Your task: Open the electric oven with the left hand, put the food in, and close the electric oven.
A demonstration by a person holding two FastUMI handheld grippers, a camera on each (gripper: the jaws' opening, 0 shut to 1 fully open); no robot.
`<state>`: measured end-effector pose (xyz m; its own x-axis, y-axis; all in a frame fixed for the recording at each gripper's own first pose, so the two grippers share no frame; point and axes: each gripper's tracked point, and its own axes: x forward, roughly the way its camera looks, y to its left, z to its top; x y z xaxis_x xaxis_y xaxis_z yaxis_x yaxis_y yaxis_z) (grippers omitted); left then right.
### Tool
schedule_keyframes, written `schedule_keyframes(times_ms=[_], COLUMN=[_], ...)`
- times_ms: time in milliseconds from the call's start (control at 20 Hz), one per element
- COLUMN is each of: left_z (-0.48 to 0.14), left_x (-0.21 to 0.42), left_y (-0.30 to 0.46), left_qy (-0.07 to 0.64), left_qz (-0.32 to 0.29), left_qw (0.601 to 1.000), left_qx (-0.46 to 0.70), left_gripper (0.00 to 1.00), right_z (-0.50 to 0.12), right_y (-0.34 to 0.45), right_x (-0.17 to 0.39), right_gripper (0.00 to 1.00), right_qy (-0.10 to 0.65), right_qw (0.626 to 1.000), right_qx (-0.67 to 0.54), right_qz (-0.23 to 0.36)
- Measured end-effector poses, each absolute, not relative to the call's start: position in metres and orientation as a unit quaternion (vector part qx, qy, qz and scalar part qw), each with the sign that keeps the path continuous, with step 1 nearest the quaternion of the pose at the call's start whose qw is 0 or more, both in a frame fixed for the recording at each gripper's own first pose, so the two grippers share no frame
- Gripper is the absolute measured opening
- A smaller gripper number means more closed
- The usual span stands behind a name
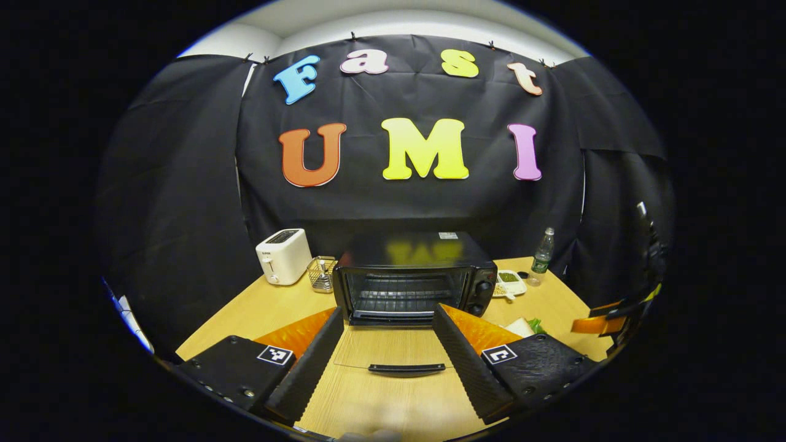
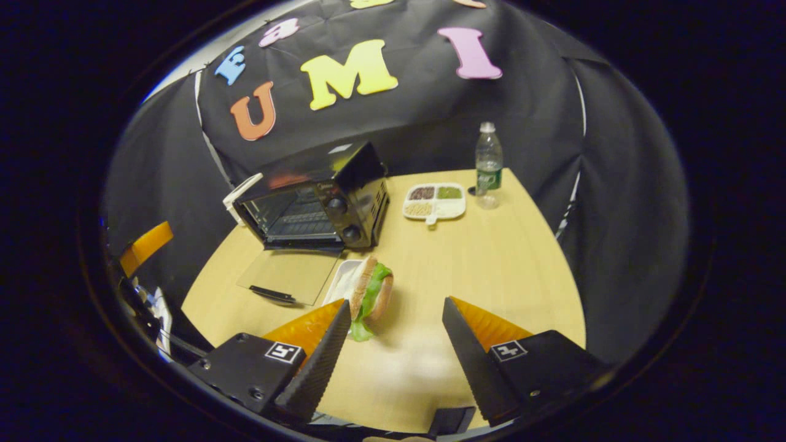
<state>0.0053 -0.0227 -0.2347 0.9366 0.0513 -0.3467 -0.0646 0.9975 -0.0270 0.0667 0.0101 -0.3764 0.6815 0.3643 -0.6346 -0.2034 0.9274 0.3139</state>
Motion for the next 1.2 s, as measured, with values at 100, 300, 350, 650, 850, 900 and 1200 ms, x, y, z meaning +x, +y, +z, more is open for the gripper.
schedule_keyframes(times_ms=[100, 300, 350, 650, 850, 900, 1200], left_z=[-0.224, -0.22, -0.219, -0.213, -0.214, -0.214, -0.214], left_x=[0.006, 0.01, 0.011, 0.02, 0.021, 0.019, 0.015], left_y=[-0.025, -0.039, -0.043, -0.057, -0.062, -0.063, -0.057], left_qy=[0.175, 0.19, 0.194, 0.205, 0.214, 0.216, 0.213], left_qz=[0.049, 0.077, 0.082, 0.106, 0.114, 0.116, 0.11], left_qw=[0.983, 0.979, 0.977, 0.973, 0.97, 0.97, 0.971], left_qx=[-0.014, -0.012, -0.013, -0.009, -0.003, -0.002, 0.0], left_gripper=[0.96, 0.96, 0.96, 0.96, 0.96, 0.96, 0.96], right_z=[-0.391, -0.415, -0.42, -0.436, -0.435, -0.438, -0.427], right_y=[0.026, 0.051, 0.055, 0.071, 0.076, 0.079, 0.079], right_x=[0.081, 0.106, 0.11, 0.115, 0.118, 0.118, 0.125], right_gripper=[0.92, 0.92, 0.91, 0.79, 0.58, 0.51, 0.37], right_qy=[0.393, 0.44, 0.452, 0.495, 0.51, 0.513, 0.499], right_qw=[0.888, 0.846, 0.835, 0.782, 0.754, 0.749, 0.764], right_qx=[0.137, 0.165, 0.168, 0.211, 0.265, 0.273, 0.273], right_qz=[0.193, 0.253, 0.266, 0.313, 0.319, 0.319, 0.305])
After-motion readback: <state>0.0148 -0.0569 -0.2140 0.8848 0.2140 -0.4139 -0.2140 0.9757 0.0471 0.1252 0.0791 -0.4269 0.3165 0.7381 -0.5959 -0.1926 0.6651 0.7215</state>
